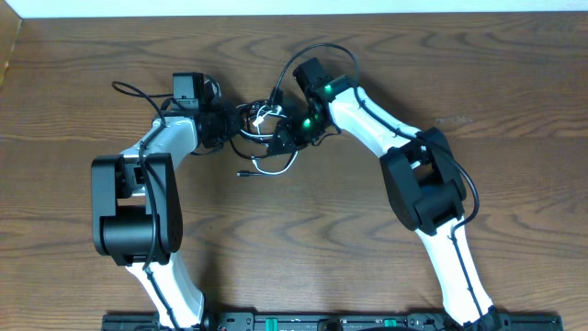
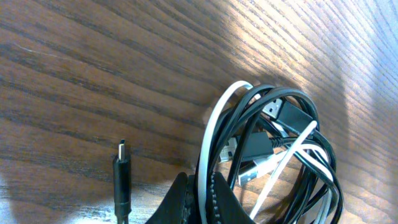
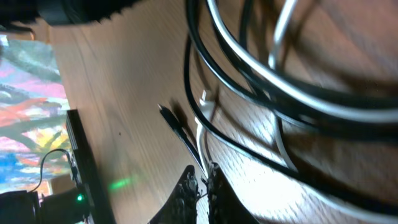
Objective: Untangle cables
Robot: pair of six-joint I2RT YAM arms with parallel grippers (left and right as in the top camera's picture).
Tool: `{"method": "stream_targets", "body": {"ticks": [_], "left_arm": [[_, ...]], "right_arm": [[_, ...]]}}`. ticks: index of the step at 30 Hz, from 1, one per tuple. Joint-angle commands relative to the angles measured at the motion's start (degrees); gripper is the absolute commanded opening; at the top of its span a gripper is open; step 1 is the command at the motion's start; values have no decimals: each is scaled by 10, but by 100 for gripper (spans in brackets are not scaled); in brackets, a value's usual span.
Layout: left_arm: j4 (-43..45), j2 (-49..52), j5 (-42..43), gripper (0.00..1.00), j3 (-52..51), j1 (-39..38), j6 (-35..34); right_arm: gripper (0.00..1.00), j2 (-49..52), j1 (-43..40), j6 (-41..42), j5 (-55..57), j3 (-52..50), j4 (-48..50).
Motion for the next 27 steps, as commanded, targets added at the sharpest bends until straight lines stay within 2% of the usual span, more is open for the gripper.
{"method": "stream_targets", "body": {"ticks": [1, 3, 9, 13, 17, 22, 27], "left_arm": [[1, 9, 9, 8, 0, 3, -3], [3, 9, 9, 8, 0, 3, -3], [3, 9, 9, 7, 0, 3, -3], [3, 9, 7, 8, 0, 3, -2], [3, 9, 7, 8, 0, 11, -2], [1, 9, 7, 8, 0, 37, -3], [-2, 9, 10, 8, 0, 46, -3]], "right_arm": [[2, 4, 10, 46, 33, 11, 31], [1, 5, 24, 77, 114, 11, 41], [1, 5, 65, 79, 241, -1, 51], [1, 5, 88, 78, 251, -3, 33], [1, 5, 89, 76, 251, -3, -43], [3, 5, 61, 50, 254, -3, -176], [4, 5, 26, 50, 285, -3, -203]]}}
